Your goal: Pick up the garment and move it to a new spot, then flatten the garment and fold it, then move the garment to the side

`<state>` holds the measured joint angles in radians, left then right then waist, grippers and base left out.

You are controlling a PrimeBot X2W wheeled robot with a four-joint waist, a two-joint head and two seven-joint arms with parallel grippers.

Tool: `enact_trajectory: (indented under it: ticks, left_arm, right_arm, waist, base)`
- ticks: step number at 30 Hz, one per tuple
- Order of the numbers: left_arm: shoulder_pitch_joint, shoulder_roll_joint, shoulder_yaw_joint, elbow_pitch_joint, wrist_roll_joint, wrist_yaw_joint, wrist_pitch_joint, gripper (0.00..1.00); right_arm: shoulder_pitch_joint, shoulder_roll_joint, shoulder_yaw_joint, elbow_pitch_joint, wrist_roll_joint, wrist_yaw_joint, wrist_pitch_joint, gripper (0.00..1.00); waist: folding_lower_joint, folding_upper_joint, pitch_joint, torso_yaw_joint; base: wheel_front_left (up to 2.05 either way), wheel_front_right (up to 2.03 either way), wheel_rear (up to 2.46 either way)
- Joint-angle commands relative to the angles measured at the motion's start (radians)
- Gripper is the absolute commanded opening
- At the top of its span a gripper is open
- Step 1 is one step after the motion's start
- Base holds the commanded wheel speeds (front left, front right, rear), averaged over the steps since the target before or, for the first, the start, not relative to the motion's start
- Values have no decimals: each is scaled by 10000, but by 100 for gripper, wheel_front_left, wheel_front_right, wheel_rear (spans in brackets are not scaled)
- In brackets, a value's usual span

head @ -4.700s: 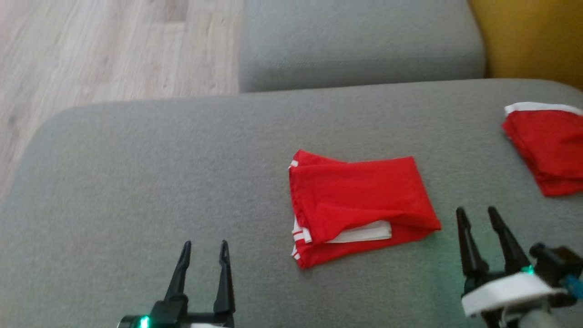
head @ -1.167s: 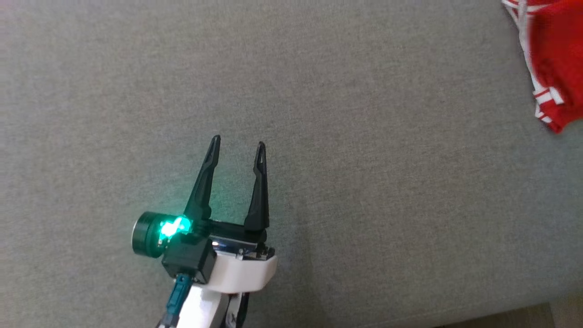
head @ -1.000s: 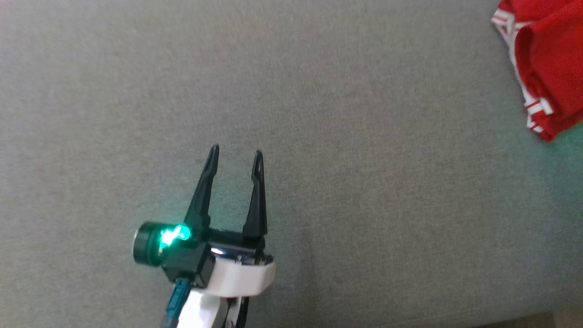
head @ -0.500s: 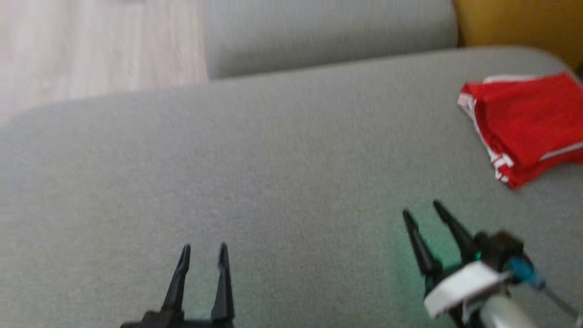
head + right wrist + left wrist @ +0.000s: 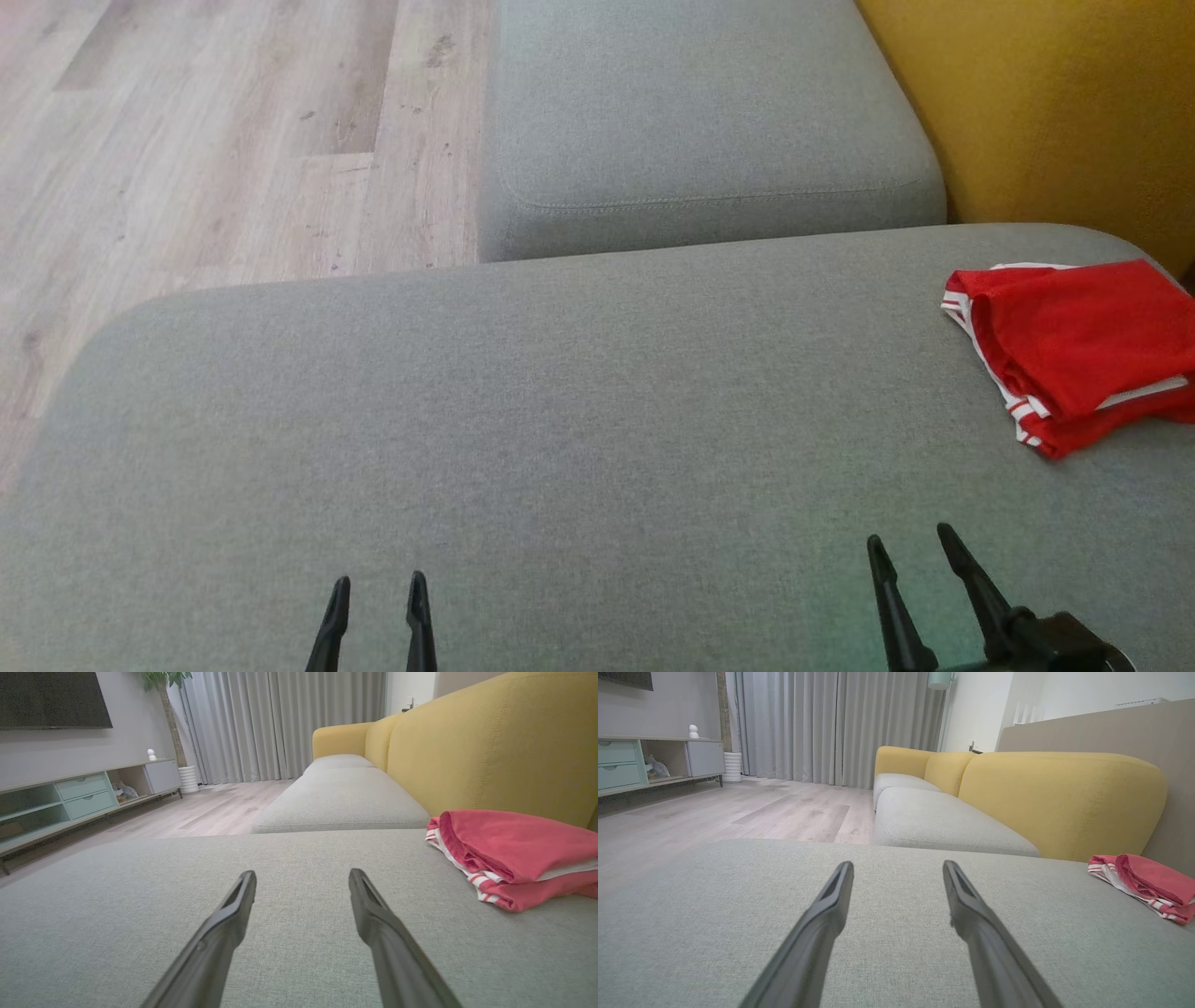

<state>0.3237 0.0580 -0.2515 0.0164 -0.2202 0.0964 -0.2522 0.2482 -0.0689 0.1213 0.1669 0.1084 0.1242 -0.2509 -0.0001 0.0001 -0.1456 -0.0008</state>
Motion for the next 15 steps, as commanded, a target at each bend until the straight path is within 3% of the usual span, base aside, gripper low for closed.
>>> enact_trajectory:
  ticks: [1,15]
  left_arm:
    - [-436,-78,377,-355,71,-6,-95,100]
    - [-425,-78,409,-242,162,20,-95,100]
  right_arm:
    - [-422,-20,160,-337,-80,65,-108,100]
    - [-391,162,-139,-265,-297,65,-108,100]
  waist:
    - [1,-1,-5,-1]
    - [1,-1,-16,-6]
  base:
    - [0,0,0]
    - [0,0,0]
